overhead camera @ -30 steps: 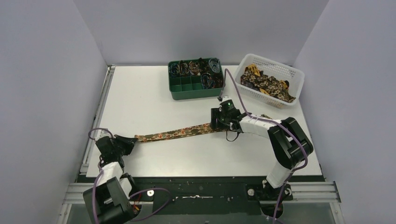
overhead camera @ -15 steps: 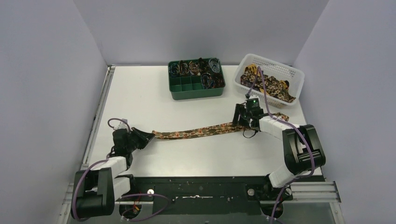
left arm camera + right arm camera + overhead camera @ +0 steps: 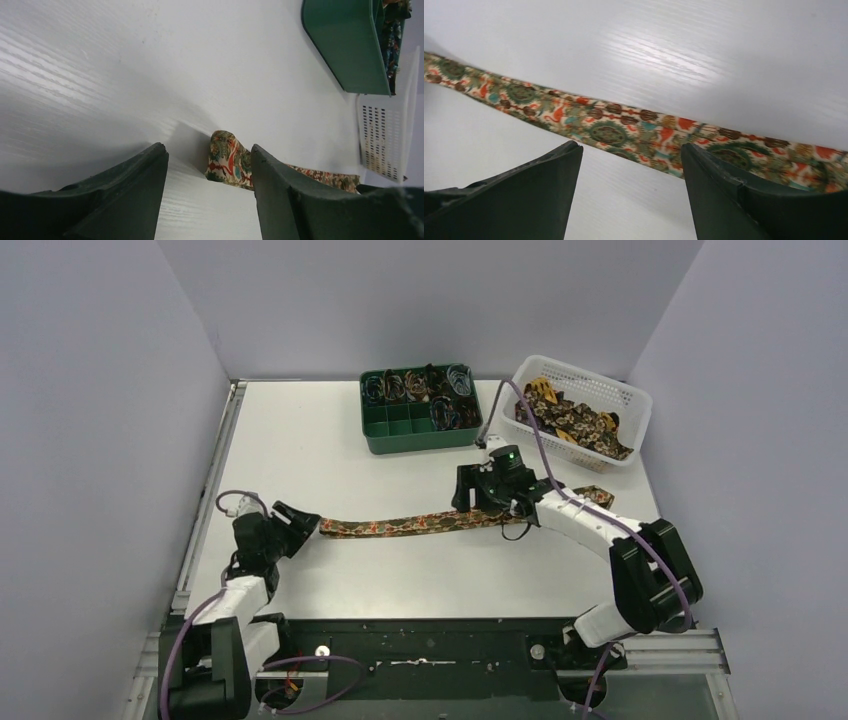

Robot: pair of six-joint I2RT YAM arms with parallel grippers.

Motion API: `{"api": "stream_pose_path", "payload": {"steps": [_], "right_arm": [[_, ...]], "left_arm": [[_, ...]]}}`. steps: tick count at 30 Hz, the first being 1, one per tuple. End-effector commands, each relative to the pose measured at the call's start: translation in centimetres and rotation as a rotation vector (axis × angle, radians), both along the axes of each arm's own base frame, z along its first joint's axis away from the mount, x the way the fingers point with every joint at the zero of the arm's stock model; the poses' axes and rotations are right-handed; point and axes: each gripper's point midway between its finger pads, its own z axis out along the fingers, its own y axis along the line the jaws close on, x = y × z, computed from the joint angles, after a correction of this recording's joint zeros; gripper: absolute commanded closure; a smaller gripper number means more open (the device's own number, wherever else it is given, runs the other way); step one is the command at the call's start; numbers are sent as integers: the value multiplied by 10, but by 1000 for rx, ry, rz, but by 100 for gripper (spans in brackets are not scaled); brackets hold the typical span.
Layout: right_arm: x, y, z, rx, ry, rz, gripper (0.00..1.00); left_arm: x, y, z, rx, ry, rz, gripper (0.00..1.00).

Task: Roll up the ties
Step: Flatten out the tie at the center of the board.

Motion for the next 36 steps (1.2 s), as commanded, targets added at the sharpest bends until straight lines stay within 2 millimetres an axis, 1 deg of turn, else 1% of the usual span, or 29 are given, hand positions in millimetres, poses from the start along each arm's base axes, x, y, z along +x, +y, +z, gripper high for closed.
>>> {"api": "stream_pose_path", "payload": {"steps": [1, 5, 7, 9, 12, 13, 14, 16, 18, 20, 22, 23, 25, 28, 31, 34, 36], "right_arm": [[2, 50, 25, 85, -58, 104, 26], [-5, 87, 16, 93, -31, 162, 27], [-8, 102, 12, 86, -24, 190, 28], [-10, 112, 11, 83, -22, 209, 29], [-15, 120, 7, 86, -9, 230, 30], [-17, 123, 7, 92, -9, 238, 31], [-19, 125, 5, 91, -4, 245, 31], [-22, 128, 2, 87, 6, 259, 33], [-25, 129, -1, 82, 17, 264, 34], [-27, 129, -3, 77, 23, 268, 34], [-27, 130, -4, 78, 29, 272, 34], [-29, 131, -5, 81, 35, 278, 34], [-30, 136, -5, 84, 41, 294, 34], [-32, 142, -6, 66, 38, 316, 34], [-27, 139, -11, -15, 26, 275, 34], [-19, 129, -17, -103, 5, 185, 34], [-15, 122, -18, -138, -1, 138, 35]], "left_arm": [[8, 19, 14, 148, -13, -3, 41], [13, 8, 17, 177, -30, -118, 40], [17, 0, 17, 172, -38, -186, 41], [17, -6, 12, 151, -22, -218, 42], [19, -13, 9, 110, -17, -237, 43], [20, -16, 8, 95, -15, -247, 44], [21, -18, 7, 86, -12, -256, 47], [21, -20, 2, 81, 5, -273, 62], [18, -20, -3, 81, 23, -277, 65], [15, -19, -6, 96, 32, -283, 74], [11, -14, -12, 121, 63, -272, 75], [10, -14, -13, 121, 61, -271, 78], [9, -11, -17, 128, 73, -252, 89], [7, -6, -23, 146, 100, -233, 100], [6, -3, -25, 154, 115, -226, 100], [6, 1, -24, 168, 118, -212, 100], [6, 0, -23, 158, 108, -212, 100]]}}
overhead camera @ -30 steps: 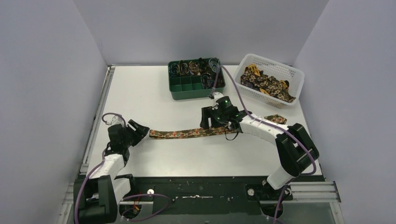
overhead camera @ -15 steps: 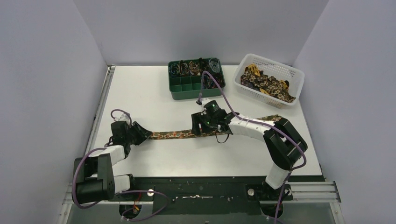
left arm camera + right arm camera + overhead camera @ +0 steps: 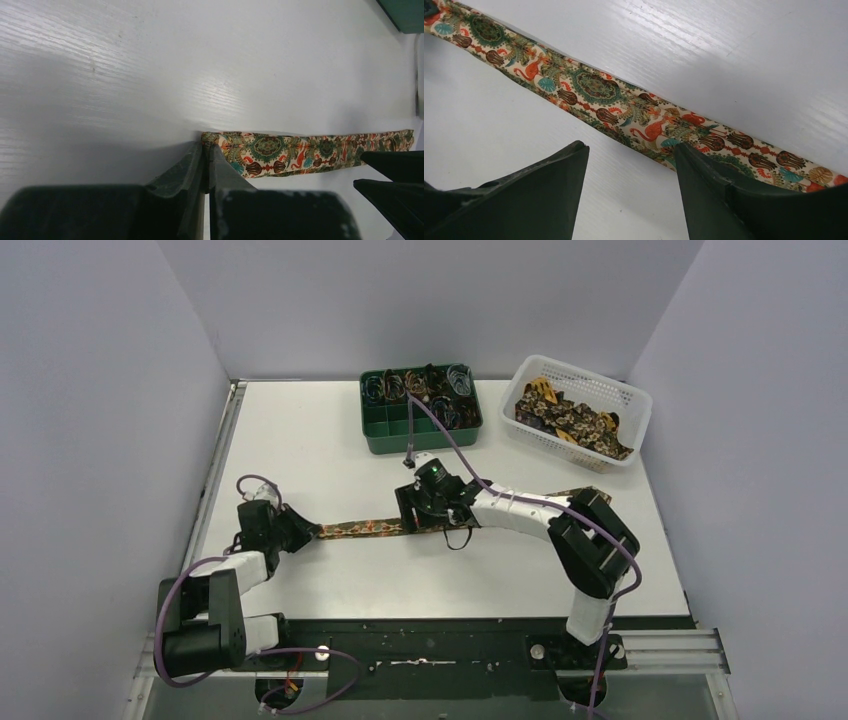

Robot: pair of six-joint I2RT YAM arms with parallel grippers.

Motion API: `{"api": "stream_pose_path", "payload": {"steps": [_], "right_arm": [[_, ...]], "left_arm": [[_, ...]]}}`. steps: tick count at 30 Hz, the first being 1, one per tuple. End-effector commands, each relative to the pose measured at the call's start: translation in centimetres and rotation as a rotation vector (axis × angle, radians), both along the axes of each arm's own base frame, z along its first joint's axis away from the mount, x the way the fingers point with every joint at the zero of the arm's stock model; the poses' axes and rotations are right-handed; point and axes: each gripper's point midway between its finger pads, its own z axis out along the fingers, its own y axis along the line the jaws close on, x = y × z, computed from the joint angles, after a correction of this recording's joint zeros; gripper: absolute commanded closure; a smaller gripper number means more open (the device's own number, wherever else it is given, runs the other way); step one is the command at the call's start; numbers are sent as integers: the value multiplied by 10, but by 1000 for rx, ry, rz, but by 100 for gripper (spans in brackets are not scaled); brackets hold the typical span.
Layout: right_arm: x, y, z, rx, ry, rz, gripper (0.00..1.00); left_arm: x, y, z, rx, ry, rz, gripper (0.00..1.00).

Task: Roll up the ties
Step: Flatten out the tie at the center of the board.

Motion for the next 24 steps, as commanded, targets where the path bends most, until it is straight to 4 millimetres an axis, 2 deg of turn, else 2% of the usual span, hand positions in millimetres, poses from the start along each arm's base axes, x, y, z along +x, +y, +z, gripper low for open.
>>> {"api": "stream_pose_path", "payload": {"steps": [1, 5, 8, 11, 14, 18, 19, 22, 24], "right_arm": [[24, -19, 10, -106, -93, -161, 35], [32, -55, 25, -133, -160, -288, 34], [33, -91, 25, -131, -153, -379, 32], [32, -138, 15, -70, -98, -487, 30], [39, -191, 22, -12, -101, -621, 27], [42, -272, 30, -82, -146, -820, 23], [42, -287, 30, -91, -161, -851, 23], [44, -319, 23, -59, -161, -925, 22], [47, -331, 17, -39, -151, -951, 23]], "left_arm": [[4, 7, 5, 27, -18, 13, 100], [6, 8, 12, 22, -43, 17, 100], [8, 11, 15, 18, -58, 35, 100], [8, 11, 18, 15, -73, 39, 100], [7, 13, 20, 12, -82, 42, 100], [7, 11, 19, -2, -75, 40, 100], [7, 11, 19, -8, -82, 41, 100], [8, 11, 20, -18, -92, 47, 100], [8, 12, 19, -16, -85, 48, 100]]}}
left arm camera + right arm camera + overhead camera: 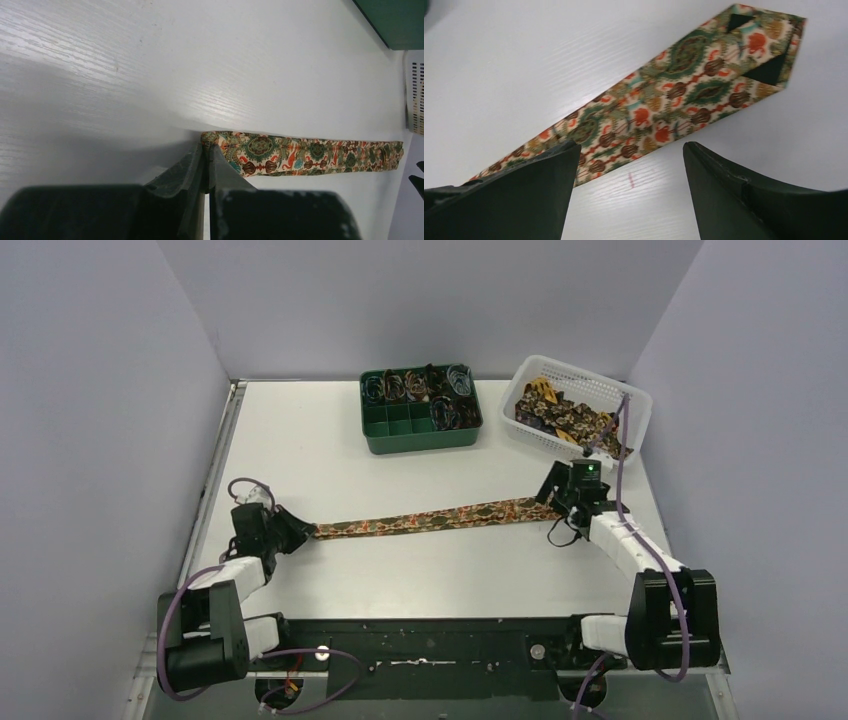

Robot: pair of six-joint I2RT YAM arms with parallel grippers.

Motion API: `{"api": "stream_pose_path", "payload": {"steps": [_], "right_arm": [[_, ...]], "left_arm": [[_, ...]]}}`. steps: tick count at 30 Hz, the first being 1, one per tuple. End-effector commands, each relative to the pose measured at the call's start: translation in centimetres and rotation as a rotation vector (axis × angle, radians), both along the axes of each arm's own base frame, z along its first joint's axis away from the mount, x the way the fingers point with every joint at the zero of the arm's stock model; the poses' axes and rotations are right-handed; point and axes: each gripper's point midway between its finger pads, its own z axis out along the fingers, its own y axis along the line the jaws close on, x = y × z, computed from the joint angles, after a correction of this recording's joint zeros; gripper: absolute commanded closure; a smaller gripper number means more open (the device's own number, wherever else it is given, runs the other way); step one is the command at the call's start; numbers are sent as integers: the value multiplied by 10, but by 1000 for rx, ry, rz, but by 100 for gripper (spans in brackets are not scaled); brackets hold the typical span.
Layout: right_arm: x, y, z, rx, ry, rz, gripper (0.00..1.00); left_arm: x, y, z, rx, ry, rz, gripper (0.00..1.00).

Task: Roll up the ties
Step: Flatten out the tie at the center of the board.

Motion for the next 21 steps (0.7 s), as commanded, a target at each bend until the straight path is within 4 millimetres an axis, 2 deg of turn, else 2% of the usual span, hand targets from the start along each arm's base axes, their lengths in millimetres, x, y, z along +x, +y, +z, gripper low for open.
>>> {"api": "stream_pose_path", "payload": {"steps": [1, 8, 11, 14, 21], "right_arm": [[9, -27, -7, 31, -38, -41, 23], [19, -25, -19, 92, -45, -34, 24], [30, -26, -13, 83, -87, -22, 24], [33, -25, -16, 92, -72, -18, 24], [34, -41, -32, 62, -32, -87, 23]], "left_arm": [[8, 1, 10, -8, -53, -4, 100], [8, 0, 8, -13, -50, -11, 100], [8, 0, 8, -15, -52, -13, 100], [8, 1, 8, -18, -54, -5, 100], [8, 2, 9, -27, -59, 2, 100]]}}
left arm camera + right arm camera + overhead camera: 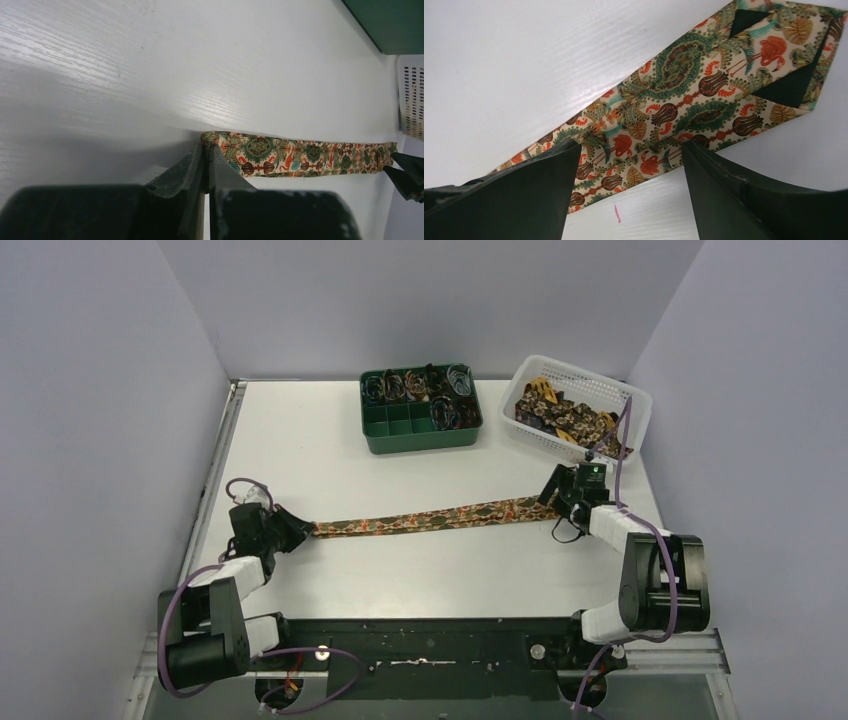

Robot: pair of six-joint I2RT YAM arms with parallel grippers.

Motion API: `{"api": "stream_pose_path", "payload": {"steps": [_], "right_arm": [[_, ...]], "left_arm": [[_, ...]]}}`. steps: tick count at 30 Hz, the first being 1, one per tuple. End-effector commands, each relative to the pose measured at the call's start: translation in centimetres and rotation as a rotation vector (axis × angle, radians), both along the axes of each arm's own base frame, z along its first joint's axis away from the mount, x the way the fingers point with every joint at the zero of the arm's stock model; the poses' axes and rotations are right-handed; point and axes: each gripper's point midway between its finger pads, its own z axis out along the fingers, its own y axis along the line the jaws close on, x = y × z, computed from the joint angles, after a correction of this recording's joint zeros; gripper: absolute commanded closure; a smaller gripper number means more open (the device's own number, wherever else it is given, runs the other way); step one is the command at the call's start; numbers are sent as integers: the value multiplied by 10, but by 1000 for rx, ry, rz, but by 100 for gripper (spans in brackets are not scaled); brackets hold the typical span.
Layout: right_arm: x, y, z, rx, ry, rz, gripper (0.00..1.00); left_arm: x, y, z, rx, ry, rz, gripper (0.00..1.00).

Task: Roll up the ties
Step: Flatten out the tie at the center of the board.

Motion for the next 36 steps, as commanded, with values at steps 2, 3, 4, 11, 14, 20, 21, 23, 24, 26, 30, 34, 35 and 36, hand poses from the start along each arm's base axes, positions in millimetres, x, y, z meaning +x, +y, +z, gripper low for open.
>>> {"api": "stream_pose_path", "payload": {"steps": [2, 3, 4, 11, 14, 20, 21, 23, 24, 26, 30, 34, 35, 36], "right_arm": [[22, -21, 8, -31, -60, -67, 23], [22, -24, 6, -34, -49, -71, 24], [22, -28, 3, -44, -36, -84, 24], [19, -31, -3, -40, -7, -84, 24], [22, -28, 2, -31, -16, -65, 24], [29, -10, 37, 25, -65, 3, 22], [31, -3, 48, 47, -92, 19, 20], [38, 28, 75, 151, -173, 151, 19], [40, 40, 82, 170, -182, 194, 20], [39, 79, 97, 199, -196, 328, 20], [26, 173, 109, 182, -234, 588, 25], [29, 189, 127, 19, -298, 586, 26], [32, 178, 134, -40, -314, 554, 23], [33, 165, 142, -98, -328, 524, 21]], "left_arm": [[6, 2, 9, -14, -49, 0, 100], [6, 2, 8, -13, -47, 3, 100], [6, 3, 8, -13, -46, 7, 100], [3, 13, 3, 15, -16, 51, 100], [3, 10, 3, 5, -20, 36, 100], [1, 8, 2, -12, -15, 40, 74], [0, 9, 2, -9, -13, 47, 68], [1, 13, 6, 6, -15, 70, 59], [0, 16, 6, 15, -9, 87, 57], [0, 23, 12, 36, -19, 127, 47], [-1, 30, 19, 60, -37, 169, 43], [-1, 22, 27, 34, -45, 116, 43], [1, 19, 31, 18, -63, 102, 43], [2, 17, 34, 9, -71, 96, 43]]}}
